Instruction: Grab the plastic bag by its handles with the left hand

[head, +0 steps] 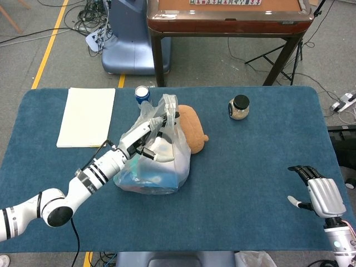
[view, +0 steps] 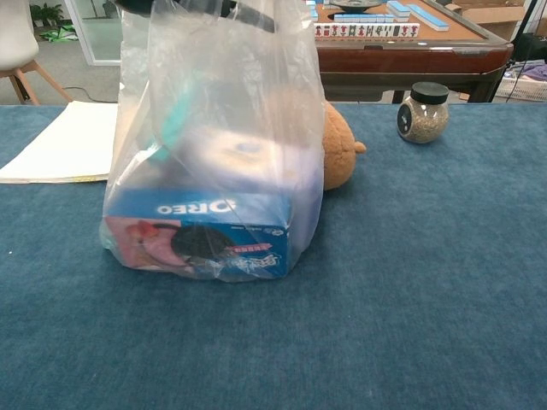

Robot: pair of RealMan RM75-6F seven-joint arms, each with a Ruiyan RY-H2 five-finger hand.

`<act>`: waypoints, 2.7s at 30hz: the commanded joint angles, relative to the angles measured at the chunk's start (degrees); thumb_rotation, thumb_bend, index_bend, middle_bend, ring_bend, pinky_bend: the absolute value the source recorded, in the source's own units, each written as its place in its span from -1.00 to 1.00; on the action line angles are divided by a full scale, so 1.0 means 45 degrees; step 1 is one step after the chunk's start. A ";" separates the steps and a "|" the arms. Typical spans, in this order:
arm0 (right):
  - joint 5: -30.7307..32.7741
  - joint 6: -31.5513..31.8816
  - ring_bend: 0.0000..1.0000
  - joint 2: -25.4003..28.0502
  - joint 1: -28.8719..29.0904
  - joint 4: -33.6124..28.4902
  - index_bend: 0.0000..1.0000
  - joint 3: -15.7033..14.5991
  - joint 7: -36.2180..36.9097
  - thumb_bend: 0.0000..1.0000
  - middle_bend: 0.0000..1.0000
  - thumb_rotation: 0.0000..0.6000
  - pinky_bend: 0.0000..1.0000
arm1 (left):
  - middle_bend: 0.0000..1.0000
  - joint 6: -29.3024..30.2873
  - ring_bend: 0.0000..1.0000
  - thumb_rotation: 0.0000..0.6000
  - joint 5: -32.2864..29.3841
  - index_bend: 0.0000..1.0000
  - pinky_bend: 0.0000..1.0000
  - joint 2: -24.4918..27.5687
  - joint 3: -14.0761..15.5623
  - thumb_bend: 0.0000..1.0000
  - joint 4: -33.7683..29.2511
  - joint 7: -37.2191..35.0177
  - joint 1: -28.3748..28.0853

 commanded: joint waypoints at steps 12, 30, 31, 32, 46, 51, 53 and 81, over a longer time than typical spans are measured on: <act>0.0023 -0.0039 -0.54 -0.0029 0.0017 0.0006 -0.44 -0.0003 -0.0036 -1.00 -0.43 1.00 0.05 | -0.97 0.0558 -0.88 1.00 -0.0622 -0.92 -0.44 -0.0347 0.0104 -1.00 0.0180 0.0660 -0.0044; 0.0054 -0.0120 -0.54 -0.0058 0.0044 0.0023 -0.44 -0.0020 -0.0065 -1.00 -0.43 1.00 0.05 | -1.00 0.1198 -0.96 1.00 -0.1143 -0.97 -0.57 -0.0707 0.0163 -1.00 0.0482 0.1472 0.0006; 0.0057 -0.0122 -0.54 -0.0058 0.0046 0.0023 -0.44 -0.0017 -0.0058 -1.00 -0.43 1.00 0.05 | -1.00 0.1283 -0.96 1.00 -0.1129 -0.97 -0.57 -0.0754 0.0153 -1.00 0.0497 0.1496 0.0030; 0.0059 -0.0126 -0.54 -0.0058 0.0048 0.0026 -0.44 -0.0018 -0.0059 -1.00 -0.43 1.00 0.05 | -1.00 0.1351 -0.96 1.00 -0.1117 -0.97 -0.57 -0.0801 0.0132 -1.00 0.0500 0.1479 0.0055; 0.0035 -0.0121 -0.54 -0.0057 0.0048 0.0006 -0.44 -0.0035 -0.0075 -1.00 -0.43 1.00 0.05 | -1.00 0.0935 -0.96 1.00 -0.0141 -0.97 -0.57 -0.0760 -0.0366 -1.00 0.0231 -0.0151 0.0524; 0.0035 -0.0122 -0.54 -0.0061 0.0047 0.0001 -0.44 -0.0040 -0.0089 -1.00 -0.43 1.00 0.05 | -1.00 0.0416 -0.96 1.00 0.0181 -0.95 -0.57 -0.0580 -0.0583 -1.00 0.0160 -0.0885 0.0582; 0.0036 -0.0126 -0.54 -0.0065 0.0048 0.0004 -0.44 -0.0042 -0.0095 -1.00 -0.43 1.00 0.05 | -1.00 0.0271 -0.96 1.00 0.0294 -0.95 -0.57 -0.0566 -0.0613 -1.00 0.0188 -0.1028 0.0557; -0.0024 0.0014 -0.54 0.0019 0.0001 -0.0065 -0.40 -0.0030 0.0004 -1.00 -0.43 1.00 0.05 | -0.99 -0.0540 -0.92 1.00 0.0801 -0.90 -0.54 -0.0974 -0.1027 -1.00 0.0729 -0.2164 -0.0050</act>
